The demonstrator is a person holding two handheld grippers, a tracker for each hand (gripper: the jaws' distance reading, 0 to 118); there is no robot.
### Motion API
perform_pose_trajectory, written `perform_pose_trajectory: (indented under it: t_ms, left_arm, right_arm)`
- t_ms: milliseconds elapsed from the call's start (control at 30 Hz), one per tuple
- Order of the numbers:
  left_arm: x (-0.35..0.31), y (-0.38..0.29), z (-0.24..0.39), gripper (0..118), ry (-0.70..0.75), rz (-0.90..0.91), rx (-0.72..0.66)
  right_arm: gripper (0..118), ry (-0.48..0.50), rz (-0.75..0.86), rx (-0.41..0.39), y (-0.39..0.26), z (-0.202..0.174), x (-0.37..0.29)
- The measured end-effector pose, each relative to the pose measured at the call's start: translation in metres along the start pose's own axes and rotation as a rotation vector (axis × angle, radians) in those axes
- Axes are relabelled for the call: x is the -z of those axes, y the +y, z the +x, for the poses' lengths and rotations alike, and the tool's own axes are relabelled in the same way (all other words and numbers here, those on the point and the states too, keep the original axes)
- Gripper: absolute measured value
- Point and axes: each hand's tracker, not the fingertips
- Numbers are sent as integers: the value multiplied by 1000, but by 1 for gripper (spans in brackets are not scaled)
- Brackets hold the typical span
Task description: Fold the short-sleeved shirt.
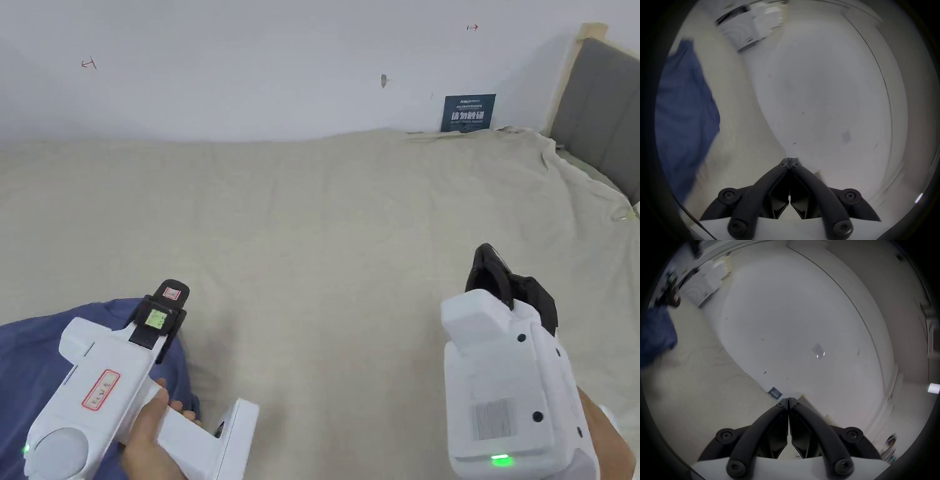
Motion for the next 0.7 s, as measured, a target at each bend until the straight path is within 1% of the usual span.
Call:
perform_pose_trajectory:
  t_ms: [67, 100, 133, 167, 233, 333, 367, 400, 467, 700]
  left_arm:
    - [0, -8, 26, 0, 32, 26, 301]
    - [0, -12, 35, 0, 68, 43, 432]
    - [1, -19, 44, 0, 96, 61, 590]
    - [1, -27, 49, 0, 99, 78, 687]
    - [2, -39, 56, 0, 131, 121, 825]
    - [3, -54, 55, 0, 186, 173, 990]
    - [3, -58, 54, 0, 195, 174, 1021]
    - [4, -61, 54, 0, 200, 169, 1023]
    - [7, -62, 51, 0, 201, 125, 1005]
    - [5, -61, 47, 0, 193, 113, 974]
  right_arm:
    - [0, 54, -49, 182, -2, 11, 3]
    - [0, 82, -66, 262, -3, 17, 6]
    - [0, 104, -89, 359, -6, 23, 8]
    - [0, 110, -106, 428, -8, 26, 9]
    - [0, 133, -141, 569, -13, 34, 13]
    - [0, 160, -168, 700, -21, 41, 15]
    - [0, 163, -174, 725, -22, 41, 16]
    - [0, 162, -175, 732, -23, 41, 17]
    - [0, 163, -174, 722, -24, 41, 17]
    - [0, 170, -172, 709, -22, 38, 16]
